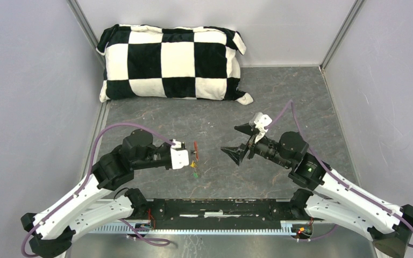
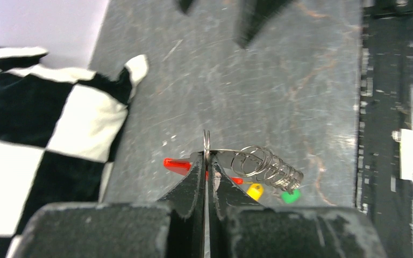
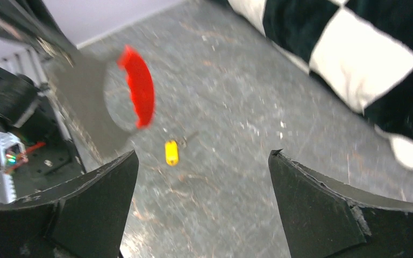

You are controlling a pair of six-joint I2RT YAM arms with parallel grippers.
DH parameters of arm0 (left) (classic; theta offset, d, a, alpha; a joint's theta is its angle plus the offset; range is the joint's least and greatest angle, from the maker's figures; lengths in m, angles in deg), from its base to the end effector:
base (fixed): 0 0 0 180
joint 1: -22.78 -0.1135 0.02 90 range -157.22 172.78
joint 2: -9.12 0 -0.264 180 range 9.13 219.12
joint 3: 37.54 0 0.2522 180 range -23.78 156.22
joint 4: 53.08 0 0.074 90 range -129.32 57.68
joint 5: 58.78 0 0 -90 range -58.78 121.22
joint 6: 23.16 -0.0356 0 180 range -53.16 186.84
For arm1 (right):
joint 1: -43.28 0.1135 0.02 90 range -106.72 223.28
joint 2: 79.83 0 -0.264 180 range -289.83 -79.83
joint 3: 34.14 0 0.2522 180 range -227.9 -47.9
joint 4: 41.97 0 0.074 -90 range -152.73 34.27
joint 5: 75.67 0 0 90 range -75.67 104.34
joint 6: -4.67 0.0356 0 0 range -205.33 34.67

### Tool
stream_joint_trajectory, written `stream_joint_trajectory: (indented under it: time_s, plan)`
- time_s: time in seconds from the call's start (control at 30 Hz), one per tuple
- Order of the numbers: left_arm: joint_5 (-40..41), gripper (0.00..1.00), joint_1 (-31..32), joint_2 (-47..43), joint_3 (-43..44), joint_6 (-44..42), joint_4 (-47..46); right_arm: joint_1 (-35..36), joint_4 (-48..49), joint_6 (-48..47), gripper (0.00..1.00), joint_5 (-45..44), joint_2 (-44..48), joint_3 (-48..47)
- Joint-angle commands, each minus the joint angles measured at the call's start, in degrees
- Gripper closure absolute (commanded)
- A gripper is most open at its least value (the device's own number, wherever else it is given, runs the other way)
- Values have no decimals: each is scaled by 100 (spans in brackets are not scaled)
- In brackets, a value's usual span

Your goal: Put the keys on the keyring

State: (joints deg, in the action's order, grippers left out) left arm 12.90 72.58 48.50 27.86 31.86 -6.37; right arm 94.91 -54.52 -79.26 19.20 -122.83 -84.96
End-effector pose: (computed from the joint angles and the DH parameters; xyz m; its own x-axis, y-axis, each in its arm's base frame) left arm 0.0840 -0.1168 0.3535 0.3376 0.4436 -0.8302 0.8803 0.1633 0.4453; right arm 0.1130 0.1476 0.3188 -0.1391 -0.0059 -0.9903 -0.8236 0.5559 0.1123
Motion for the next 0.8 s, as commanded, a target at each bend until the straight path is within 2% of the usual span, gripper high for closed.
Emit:
stream_joint_trajectory:
  time_s: [0.0,0.1,0.2,0.27,0.47,0.63,0.77]
  plan:
    - [870,98,-204,85,522,-169,-116,-7,95,150,2,-602,-19,640]
    - [1054,98,-370,155,651,-261,-111,-7,625,305,5,-597,-182,1020]
    - [1010,98,-622,201,744,-215,-108,4,1197,621,21,-323,-938,1189]
    - [968,98,-754,169,776,-97,-24,87,1688,870,26,-198,-1709,1179]
    - [1047,98,-841,-229,862,12,349,655,2654,1064,26,-914,-3626,472]
    - [958,98,-884,-359,1111,132,648,1252,2615,898,23,-1274,-5056,-780]
    - [761,98,-902,-410,1230,156,679,1484,2534,945,25,-1479,-5843,-1497]
